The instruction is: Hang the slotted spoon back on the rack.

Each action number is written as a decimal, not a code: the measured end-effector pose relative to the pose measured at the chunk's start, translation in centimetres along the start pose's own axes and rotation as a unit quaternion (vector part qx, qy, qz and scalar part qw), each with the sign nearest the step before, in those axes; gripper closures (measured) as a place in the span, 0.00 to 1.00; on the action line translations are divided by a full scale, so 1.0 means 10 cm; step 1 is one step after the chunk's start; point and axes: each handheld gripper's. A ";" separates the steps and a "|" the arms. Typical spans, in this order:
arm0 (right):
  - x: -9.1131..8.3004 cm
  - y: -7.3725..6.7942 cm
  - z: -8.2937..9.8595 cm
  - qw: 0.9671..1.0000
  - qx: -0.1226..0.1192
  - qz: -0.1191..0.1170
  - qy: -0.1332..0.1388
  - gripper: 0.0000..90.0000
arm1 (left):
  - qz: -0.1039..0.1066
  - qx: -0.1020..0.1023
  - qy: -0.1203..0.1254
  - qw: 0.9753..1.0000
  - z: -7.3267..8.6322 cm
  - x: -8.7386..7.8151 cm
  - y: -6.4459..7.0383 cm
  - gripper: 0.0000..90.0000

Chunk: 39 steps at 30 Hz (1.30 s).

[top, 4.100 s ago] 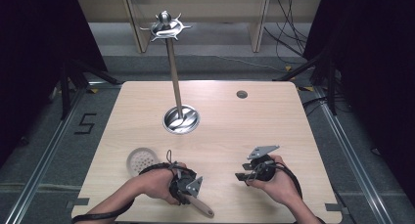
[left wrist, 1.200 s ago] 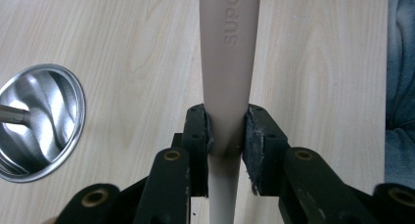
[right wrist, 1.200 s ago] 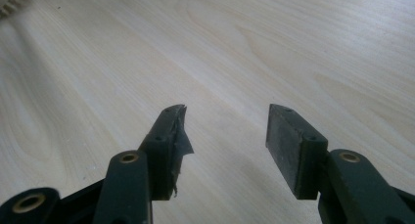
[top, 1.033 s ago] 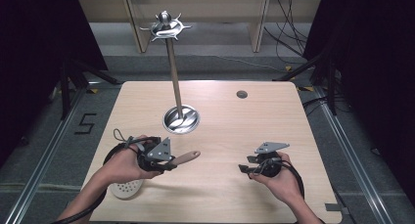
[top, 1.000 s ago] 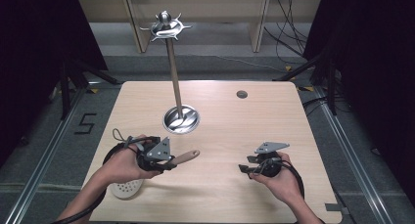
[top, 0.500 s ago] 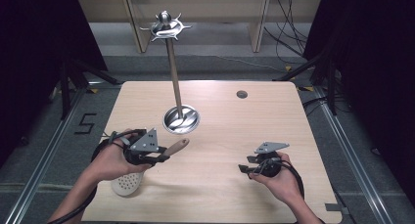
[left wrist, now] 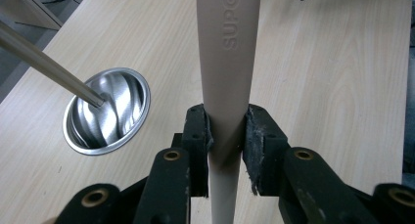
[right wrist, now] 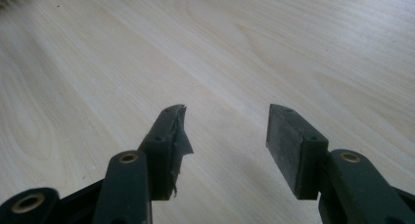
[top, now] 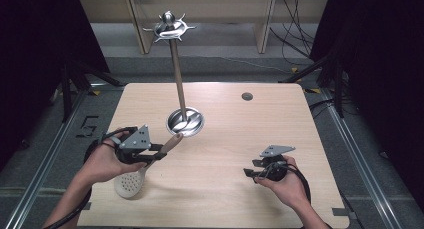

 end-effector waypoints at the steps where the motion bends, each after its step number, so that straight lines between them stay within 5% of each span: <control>1: 0.00 0.00 0.00 1.000 0.000 0.000 0.000 0.55 | -0.001 -0.001 0.003 1.000 0.01 -0.02 -0.02 0.80; 25: 0.00 0.00 0.00 1.000 0.002 0.001 0.005 0.54 | -0.046 -0.027 0.047 0.997 0.10 -0.28 -0.16 0.80; 39: 0.00 0.00 0.00 1.000 0.004 -0.001 0.005 0.54 | -0.073 -0.061 0.092 0.991 0.07 -0.33 -0.21 0.80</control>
Point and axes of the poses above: each handheld gripper's, and its own axes: x roughly forward along the jaws, z roughly out of its underside, y roughly to its right
